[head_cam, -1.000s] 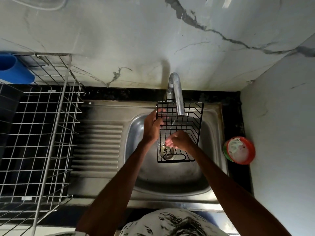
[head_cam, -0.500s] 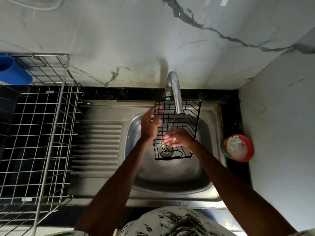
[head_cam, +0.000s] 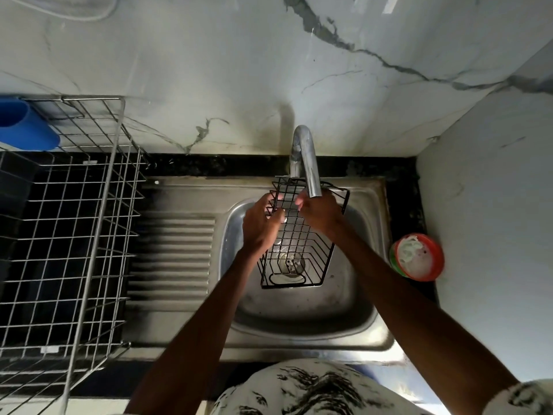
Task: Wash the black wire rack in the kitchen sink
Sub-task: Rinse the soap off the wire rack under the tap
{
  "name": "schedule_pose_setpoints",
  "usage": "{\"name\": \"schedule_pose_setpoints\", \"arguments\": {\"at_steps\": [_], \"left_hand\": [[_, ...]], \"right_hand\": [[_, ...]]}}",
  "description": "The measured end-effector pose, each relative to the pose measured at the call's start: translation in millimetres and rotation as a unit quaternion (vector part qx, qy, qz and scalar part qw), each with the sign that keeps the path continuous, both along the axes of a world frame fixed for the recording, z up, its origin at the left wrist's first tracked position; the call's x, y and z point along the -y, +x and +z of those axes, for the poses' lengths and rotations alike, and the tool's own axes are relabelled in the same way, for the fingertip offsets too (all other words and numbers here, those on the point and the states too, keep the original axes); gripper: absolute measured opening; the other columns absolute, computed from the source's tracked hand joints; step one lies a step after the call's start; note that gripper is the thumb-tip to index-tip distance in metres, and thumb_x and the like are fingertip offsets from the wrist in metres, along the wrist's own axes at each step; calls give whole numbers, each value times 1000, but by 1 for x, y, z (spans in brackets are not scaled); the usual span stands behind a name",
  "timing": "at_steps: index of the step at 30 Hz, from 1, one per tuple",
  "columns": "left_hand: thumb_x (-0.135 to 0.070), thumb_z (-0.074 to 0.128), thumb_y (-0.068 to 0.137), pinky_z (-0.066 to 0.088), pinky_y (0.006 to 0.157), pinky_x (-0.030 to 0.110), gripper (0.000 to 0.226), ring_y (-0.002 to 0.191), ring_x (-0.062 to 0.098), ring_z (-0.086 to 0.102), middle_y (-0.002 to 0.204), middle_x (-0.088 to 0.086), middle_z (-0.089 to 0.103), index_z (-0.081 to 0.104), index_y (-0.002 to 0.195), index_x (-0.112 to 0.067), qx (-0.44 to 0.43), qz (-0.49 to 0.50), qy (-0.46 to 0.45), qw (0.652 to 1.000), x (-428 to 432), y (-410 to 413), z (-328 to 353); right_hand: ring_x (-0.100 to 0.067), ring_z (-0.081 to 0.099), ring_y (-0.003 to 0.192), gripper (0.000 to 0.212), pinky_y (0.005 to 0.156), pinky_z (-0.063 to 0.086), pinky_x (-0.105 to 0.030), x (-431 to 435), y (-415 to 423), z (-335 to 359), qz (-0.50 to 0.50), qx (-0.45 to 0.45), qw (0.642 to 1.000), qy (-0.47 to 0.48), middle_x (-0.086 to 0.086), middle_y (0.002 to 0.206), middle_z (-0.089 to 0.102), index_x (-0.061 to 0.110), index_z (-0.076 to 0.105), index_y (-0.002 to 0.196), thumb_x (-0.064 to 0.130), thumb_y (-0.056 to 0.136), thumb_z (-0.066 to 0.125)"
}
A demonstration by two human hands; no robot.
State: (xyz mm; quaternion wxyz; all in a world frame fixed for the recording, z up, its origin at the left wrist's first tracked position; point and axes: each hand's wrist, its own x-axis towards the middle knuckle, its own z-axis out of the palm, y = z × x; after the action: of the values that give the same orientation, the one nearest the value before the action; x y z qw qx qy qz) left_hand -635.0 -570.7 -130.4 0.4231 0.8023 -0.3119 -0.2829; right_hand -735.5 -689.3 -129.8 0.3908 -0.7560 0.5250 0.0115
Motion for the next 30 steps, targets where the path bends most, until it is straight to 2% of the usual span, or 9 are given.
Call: {"name": "schedule_pose_setpoints", "arguments": {"at_steps": [4, 9, 13, 15, 18, 21, 25, 28, 30], "left_hand": [[-40, 49, 94, 44, 60, 20, 46, 68, -2, 60, 74, -13, 63, 63, 124, -8, -8, 2, 48, 999, -6, 0, 3], [-58, 52, 84, 59, 76, 37, 62, 76, 16, 72, 89, -3, 75, 62, 120, -9, 10, -6, 90, 996, -16, 0, -2], [-36, 74, 88, 52, 80, 28, 52, 93, 21, 69, 116, 3, 71, 58, 130, -11, 64, -32, 129, 989, -22, 2, 3], [-42, 76, 85, 56, 89, 34, 61, 105, 23, 68, 122, 5, 70, 57, 135, -11, 78, -34, 136, 987, -26, 4, 4], [-51, 80, 80, 51, 92, 31, 74, 115, 24, 65, 129, 5, 67, 54, 137, -13, 83, -32, 161, 983, -30, 7, 7], [-53, 85, 75, 41, 88, 27, 85, 118, 24, 62, 133, 4, 64, 50, 142, -15, 103, -38, 181, 977, -32, 5, 11], [-56, 87, 70, 45, 92, 30, 93, 119, 25, 62, 134, 4, 63, 46, 144, -17, 99, -36, 202, 974, -35, 8, 11], [-57, 87, 68, 50, 91, 35, 93, 117, 26, 63, 136, 6, 62, 47, 143, -17, 76, -29, 215, 973, -39, 12, 6], [-55, 87, 68, 53, 91, 37, 91, 115, 26, 64, 135, 6, 62, 48, 142, -17, 58, -25, 211, 975, -42, 14, 5]], "right_hand": [[-24, 74, 92, 24, 86, 61, -42, -8, -9, -1, -70, 159, 968, 181, -17, 103, 74, 8, 71, 101, -6, 96, 52], [-21, 72, 100, 28, 92, 59, -37, -18, -32, 3, -74, 154, 973, 154, -18, 112, 71, 0, 68, 113, -11, 95, 51], [-12, 73, 92, 26, 83, 59, -20, -19, -41, 14, -83, 147, 981, 93, -9, 108, 75, 7, 72, 113, -6, 94, 59], [-7, 71, 86, 26, 68, 49, -2, -18, -44, 22, -75, 142, 985, 62, -5, 105, 76, 8, 72, 115, -3, 97, 56], [-2, 68, 81, 29, 59, 42, 2, -15, -48, 24, -63, 136, 987, 56, -3, 106, 75, 9, 72, 117, -1, 99, 53], [-2, 71, 80, 27, 65, 52, -7, -13, -49, 21, -67, 143, 986, 53, 1, 102, 76, 14, 75, 109, -1, 97, 55], [-6, 75, 79, 24, 70, 62, -27, 1, -50, 26, -158, 223, 960, 51, 7, 87, 77, 24, 75, 90, 2, 92, 65], [-11, 75, 84, 16, 72, 61, -24, 21, -40, 24, -199, 232, 950, 59, 2, 92, 77, 19, 75, 97, 6, 92, 66], [-20, 73, 90, 13, 83, 60, -35, 35, -28, 17, -193, 229, 948, 104, -10, 97, 75, 10, 73, 102, 13, 92, 65]]}}
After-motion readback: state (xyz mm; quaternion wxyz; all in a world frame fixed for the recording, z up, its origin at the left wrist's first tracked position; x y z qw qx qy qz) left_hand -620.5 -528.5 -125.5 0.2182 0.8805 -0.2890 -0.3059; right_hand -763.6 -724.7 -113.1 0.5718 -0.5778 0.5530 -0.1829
